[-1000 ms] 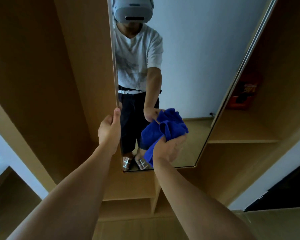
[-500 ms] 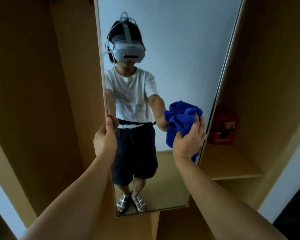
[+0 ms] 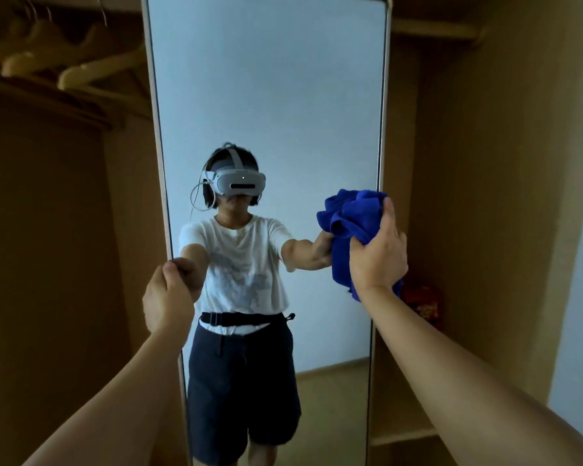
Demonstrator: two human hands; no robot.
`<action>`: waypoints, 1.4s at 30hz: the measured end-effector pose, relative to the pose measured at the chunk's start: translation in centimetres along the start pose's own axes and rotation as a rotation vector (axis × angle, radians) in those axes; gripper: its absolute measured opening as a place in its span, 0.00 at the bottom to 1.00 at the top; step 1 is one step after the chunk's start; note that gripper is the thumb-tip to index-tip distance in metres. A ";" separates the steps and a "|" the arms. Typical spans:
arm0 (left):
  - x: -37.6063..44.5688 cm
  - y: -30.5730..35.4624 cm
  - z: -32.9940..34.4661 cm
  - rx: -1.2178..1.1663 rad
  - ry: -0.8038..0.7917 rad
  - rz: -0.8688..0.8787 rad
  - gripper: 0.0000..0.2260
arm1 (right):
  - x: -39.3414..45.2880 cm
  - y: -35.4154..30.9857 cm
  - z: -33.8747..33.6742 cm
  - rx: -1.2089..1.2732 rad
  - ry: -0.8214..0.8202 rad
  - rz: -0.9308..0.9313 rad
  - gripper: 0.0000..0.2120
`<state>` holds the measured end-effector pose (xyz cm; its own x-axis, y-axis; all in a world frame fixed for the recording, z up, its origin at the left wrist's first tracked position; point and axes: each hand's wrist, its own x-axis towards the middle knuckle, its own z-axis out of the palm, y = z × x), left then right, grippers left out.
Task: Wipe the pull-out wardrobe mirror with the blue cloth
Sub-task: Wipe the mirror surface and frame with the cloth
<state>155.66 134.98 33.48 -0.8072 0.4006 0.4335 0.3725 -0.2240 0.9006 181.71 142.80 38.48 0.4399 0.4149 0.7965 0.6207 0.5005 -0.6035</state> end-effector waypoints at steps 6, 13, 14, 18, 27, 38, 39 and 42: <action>2.0 2.9 -0.7 -0.053 -0.010 0.033 0.18 | 4.8 -2.5 -0.4 -0.053 0.004 -0.147 0.24; 3.8 6.4 -0.9 -0.104 -0.058 0.128 0.16 | 8.0 -6.4 0.4 -0.046 0.073 -0.177 0.23; 4.1 6.8 -0.9 -0.109 -0.064 0.133 0.16 | 8.4 -6.9 0.6 -0.046 0.076 -0.170 0.23; 5.2 8.3 -0.7 -0.120 -0.079 0.180 0.16 | 10.2 -9.1 1.1 -0.052 0.079 -0.139 0.24; 7.3 11.1 -0.4 -0.200 -0.085 0.195 0.18 | 15.1 -14.1 1.6 0.024 0.088 -0.072 0.26; 8.1 12.5 0.6 -0.314 -0.119 0.168 0.19 | 20.3 -17.7 0.7 0.118 0.131 -0.004 0.10; 8.1 12.5 0.7 -0.323 -0.116 0.156 0.19 | 20.6 -17.9 0.8 0.122 0.135 0.009 0.09; 8.0 12.7 0.7 -0.344 -0.119 0.143 0.19 | 20.6 -18.9 0.9 0.111 0.155 0.043 0.07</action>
<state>154.25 135.97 48.40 -0.6917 0.4395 0.5730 0.2860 -0.5618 0.7763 178.43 142.50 66.26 0.5644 0.3204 0.7608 0.5273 0.5692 -0.6309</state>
